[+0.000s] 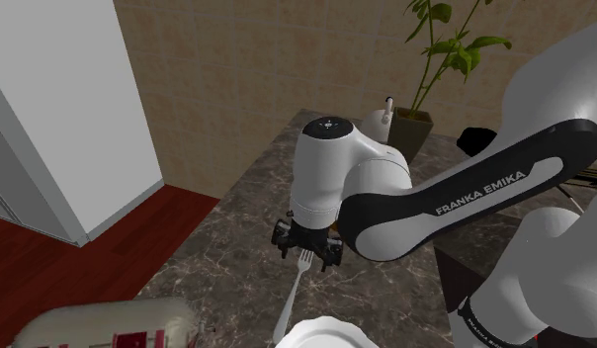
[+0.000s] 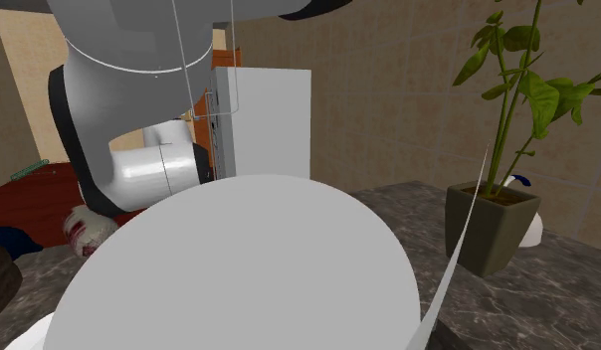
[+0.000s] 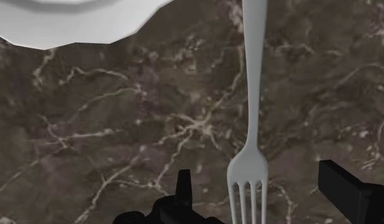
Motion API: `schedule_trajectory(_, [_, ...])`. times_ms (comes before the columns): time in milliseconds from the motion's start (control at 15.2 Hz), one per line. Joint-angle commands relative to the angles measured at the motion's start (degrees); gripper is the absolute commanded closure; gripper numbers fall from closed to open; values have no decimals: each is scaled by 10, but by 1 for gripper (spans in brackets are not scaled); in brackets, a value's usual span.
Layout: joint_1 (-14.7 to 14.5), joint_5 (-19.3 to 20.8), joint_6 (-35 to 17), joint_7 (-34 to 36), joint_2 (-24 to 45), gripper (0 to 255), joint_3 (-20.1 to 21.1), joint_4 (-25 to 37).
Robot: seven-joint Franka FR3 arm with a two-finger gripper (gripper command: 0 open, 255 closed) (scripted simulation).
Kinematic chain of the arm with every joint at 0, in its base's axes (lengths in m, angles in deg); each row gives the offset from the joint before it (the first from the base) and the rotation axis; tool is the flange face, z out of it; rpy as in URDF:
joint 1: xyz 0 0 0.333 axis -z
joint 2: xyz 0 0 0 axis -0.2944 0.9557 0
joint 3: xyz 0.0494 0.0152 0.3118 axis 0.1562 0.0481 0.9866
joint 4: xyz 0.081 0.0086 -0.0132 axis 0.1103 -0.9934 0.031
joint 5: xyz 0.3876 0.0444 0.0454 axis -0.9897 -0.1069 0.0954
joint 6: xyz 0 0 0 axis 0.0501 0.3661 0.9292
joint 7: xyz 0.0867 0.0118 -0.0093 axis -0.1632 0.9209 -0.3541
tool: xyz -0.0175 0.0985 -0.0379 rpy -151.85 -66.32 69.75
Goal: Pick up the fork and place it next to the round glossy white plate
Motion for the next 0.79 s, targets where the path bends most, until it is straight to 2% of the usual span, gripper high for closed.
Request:
schedule_trajectory(0, [-3, -7, 22, -6, -16, 0, -4, 8])
schedule_trajectory(198, [-10, -22, 84, -18, -53, 0, -13, 35])
schedule_trajectory(726, [-10, -22, 84, -18, -53, 0, -13, 35])
